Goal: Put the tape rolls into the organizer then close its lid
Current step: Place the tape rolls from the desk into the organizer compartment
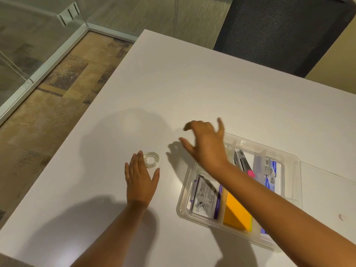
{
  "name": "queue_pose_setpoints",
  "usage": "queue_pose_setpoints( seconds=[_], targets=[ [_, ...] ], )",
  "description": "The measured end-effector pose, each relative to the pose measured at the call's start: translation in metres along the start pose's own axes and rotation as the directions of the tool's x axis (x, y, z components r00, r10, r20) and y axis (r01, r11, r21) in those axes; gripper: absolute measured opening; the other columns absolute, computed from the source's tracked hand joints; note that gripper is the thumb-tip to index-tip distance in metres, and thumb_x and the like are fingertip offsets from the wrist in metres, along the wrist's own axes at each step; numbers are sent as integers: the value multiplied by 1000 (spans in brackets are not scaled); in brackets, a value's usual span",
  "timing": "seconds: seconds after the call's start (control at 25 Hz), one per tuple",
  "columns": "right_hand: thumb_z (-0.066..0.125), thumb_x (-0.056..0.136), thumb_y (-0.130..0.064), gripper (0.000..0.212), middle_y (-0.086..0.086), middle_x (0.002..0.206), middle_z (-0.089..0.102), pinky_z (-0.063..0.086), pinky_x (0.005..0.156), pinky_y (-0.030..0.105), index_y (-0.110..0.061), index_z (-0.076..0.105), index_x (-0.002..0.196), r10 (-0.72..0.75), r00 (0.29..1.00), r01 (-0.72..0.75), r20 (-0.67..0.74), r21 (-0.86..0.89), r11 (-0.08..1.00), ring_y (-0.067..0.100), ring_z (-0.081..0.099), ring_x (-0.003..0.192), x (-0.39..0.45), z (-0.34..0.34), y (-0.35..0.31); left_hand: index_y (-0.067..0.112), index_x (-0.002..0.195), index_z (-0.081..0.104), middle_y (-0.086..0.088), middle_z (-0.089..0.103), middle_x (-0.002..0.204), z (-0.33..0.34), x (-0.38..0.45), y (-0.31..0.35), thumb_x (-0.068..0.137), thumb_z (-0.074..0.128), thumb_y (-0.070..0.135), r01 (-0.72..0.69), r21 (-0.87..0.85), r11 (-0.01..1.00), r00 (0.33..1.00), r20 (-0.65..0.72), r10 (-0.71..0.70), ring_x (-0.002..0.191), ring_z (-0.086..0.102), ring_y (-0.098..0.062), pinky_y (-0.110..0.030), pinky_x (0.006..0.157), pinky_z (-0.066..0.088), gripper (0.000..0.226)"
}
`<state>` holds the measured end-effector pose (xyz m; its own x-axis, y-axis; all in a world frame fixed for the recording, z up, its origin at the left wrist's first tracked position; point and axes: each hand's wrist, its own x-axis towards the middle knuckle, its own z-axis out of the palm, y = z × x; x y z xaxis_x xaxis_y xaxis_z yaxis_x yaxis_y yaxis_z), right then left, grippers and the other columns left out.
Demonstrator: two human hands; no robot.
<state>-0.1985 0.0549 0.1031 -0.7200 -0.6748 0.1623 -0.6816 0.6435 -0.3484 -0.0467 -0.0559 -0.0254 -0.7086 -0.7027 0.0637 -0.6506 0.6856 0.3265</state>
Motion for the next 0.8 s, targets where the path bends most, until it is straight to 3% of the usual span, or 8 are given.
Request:
queue_pose_setpoints(
  seconds=[0.08,0.2,0.28,0.36,0.52,0.72,0.8],
  targets=[
    [63,82,-38,35,2,114,63,10,113,52,-22,54,112,-72,977,65,203,43,997,25,55,112,9,19,-25,-1,137,28,-22,44,140,0,2,0,81,26,64,53,-4,999,998,23,-53,134,36,-34,-51,112,19,85],
    [65,81,-35,52,9,127,55,34,102,45,-18,47,126,-100,875,58,473,104,993,29,52,115,16,53,-49,-1,138,27,-20,40,144,2,4,-2,77,22,71,62,40,997,995,78,-65,137,32,-33,-52,112,16,94],
    [68,79,-31,60,11,130,51,44,94,41,-15,43,131,-100,828,71,552,75,995,30,51,113,15,74,-57,-1,137,30,-19,41,143,2,4,-2,80,42,60,50,64,997,995,84,-55,135,34,-34,-54,111,20,84],
    [69,78,-29,60,11,129,50,48,92,40,-16,43,131,-93,815,86,571,40,996,29,49,113,14,86,-59,-2,136,32,-18,44,142,2,4,-1,75,61,45,53,88,995,994,91,-61,134,37,-34,-56,109,25,82],
    [70,77,-28,57,10,127,51,50,88,39,-17,47,129,-157,793,155,589,53,986,28,49,111,18,94,-59,-2,134,36,-18,47,139,1,4,0,71,68,42,34,113,993,993,107,-47,131,40,-34,-55,108,25,83],
    [72,76,-23,52,12,120,54,53,80,38,-11,52,122,-239,784,296,573,-7,955,28,51,103,12,89,-53,-1,136,33,-18,44,142,1,4,1,77,54,55,42,98,994,990,130,-55,133,37,-34,-56,109,23,84],
    [72,76,-20,49,13,117,55,52,75,36,-9,54,119,-271,763,354,586,-29,935,28,52,100,10,85,-49,0,138,29,-18,40,144,-1,5,2,79,26,69,53,97,994,986,153,-68,136,33,-34,-54,111,18,90]
  ],
)
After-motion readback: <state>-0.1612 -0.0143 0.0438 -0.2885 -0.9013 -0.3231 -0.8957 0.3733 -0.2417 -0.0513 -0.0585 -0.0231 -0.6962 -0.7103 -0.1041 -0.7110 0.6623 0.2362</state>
